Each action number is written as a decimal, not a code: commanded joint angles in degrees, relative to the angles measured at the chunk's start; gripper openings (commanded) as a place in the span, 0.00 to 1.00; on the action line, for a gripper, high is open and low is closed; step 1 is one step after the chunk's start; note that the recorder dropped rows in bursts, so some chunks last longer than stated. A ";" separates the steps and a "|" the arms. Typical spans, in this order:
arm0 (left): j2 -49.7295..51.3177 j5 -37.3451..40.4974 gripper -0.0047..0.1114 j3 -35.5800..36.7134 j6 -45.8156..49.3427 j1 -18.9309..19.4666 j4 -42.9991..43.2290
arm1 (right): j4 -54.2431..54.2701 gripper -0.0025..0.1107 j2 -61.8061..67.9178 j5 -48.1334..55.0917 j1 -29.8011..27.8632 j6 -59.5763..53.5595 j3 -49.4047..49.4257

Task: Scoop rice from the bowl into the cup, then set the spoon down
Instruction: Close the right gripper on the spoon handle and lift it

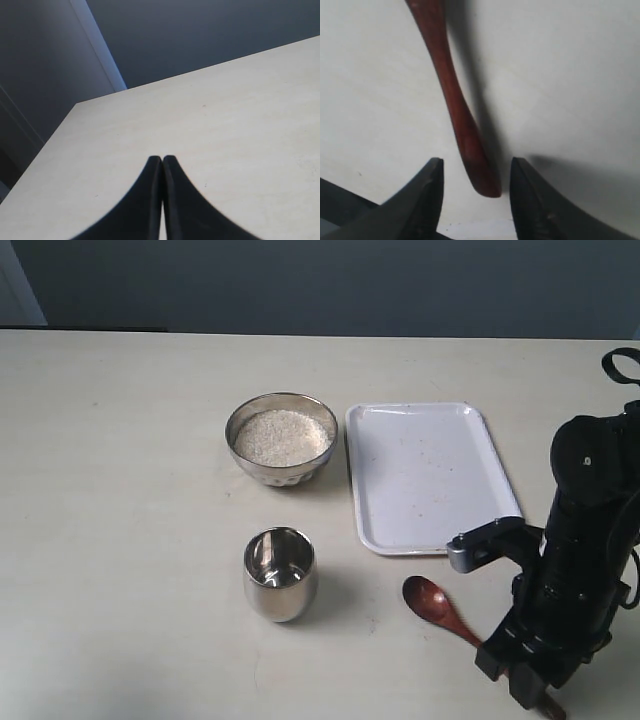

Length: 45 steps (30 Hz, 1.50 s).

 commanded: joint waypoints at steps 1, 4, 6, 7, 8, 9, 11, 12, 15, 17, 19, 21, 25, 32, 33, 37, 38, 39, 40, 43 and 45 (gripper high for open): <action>-0.26 -0.39 0.04 -0.14 -0.17 -0.03 -0.13 | 0.09 0.39 0.19 -0.42 0.18 -0.22 0.22; -0.26 -0.39 0.04 -0.14 -0.17 -0.03 -0.13 | 0.09 0.39 0.19 -0.42 0.18 -0.22 0.22; -0.26 -0.39 0.04 -0.14 -0.17 -0.03 -0.13 | -0.01 0.39 0.19 -0.41 0.18 -0.22 0.22; -0.26 -0.39 0.04 -0.14 -0.17 -0.03 -0.13 | -0.01 0.39 0.19 -0.41 0.18 -0.22 0.22; -0.26 -0.39 0.04 -0.14 -0.17 -0.03 -0.13 | -0.01 0.39 0.19 -0.66 0.18 -0.22 0.22; -0.26 -0.39 0.04 -0.14 -0.17 -0.03 -0.13 | 0.12 0.39 0.19 -1.72 0.18 -0.22 1.02; -0.26 -0.39 0.04 -0.14 -0.17 -0.03 -0.13 | 0.12 0.39 0.19 -4.65 0.18 -0.22 3.35; -0.26 -0.39 0.04 -0.14 -0.17 -0.03 -0.13 | 0.41 0.39 0.19 -5.63 0.18 -0.22 3.95; -0.26 -0.39 0.04 -0.14 -0.17 -0.03 -0.13 | 1.91 0.39 0.19 -8.41 0.18 -0.12 3.95; -0.26 -0.39 0.04 -0.14 -0.17 -0.03 -0.13 | 2.43 0.39 0.19 -9.36 0.18 -0.12 3.95; -0.26 -0.39 0.04 -0.14 -0.17 -0.03 -0.13 | 2.84 0.39 0.19 -10.49 0.18 -0.12 3.95; -0.26 -0.39 0.04 -0.14 -0.17 -0.03 -0.13 | 3.24 0.39 0.19 -11.19 0.18 -0.12 3.95; -0.26 -0.39 0.04 -0.14 -0.17 -0.03 -0.13 | 3.37 0.31 0.19 -11.55 0.18 -0.12 3.95; -0.26 -0.39 0.04 -0.14 -0.17 -0.03 -0.13 | 3.37 0.01 0.19 -10.75 0.18 0.02 4.03; -0.26 -0.39 0.04 -0.14 -0.17 -0.03 -0.13 | 3.55 0.01 0.19 -10.39 0.18 0.02 4.03; -0.26 -0.39 0.04 -0.14 -0.17 -0.03 -0.13 | 3.55 0.01 0.19 -7.02 0.18 0.02 3.75; -0.26 -0.39 0.04 -0.14 -0.17 -0.03 -0.13 | 3.55 0.01 0.19 -5.16 0.18 0.02 3.20; -0.26 -0.39 0.04 -0.14 -0.17 -0.03 -0.13 | 3.55 0.01 0.19 -3.58 0.18 0.02 2.65; -0.26 -0.39 0.04 -0.14 -0.17 -0.03 -0.13 | 3.55 0.01 0.08 -1.31 0.18 -0.28 1.93; -0.26 -0.39 0.04 -0.14 -0.17 -0.03 -0.13 | 2.41 0.01 -0.66 5.33 0.18 -0.92 -0.33; -0.26 -0.39 0.04 -0.14 -0.17 -0.03 -0.13 | 0.57 0.01 -1.58 7.87 0.18 -0.92 -2.14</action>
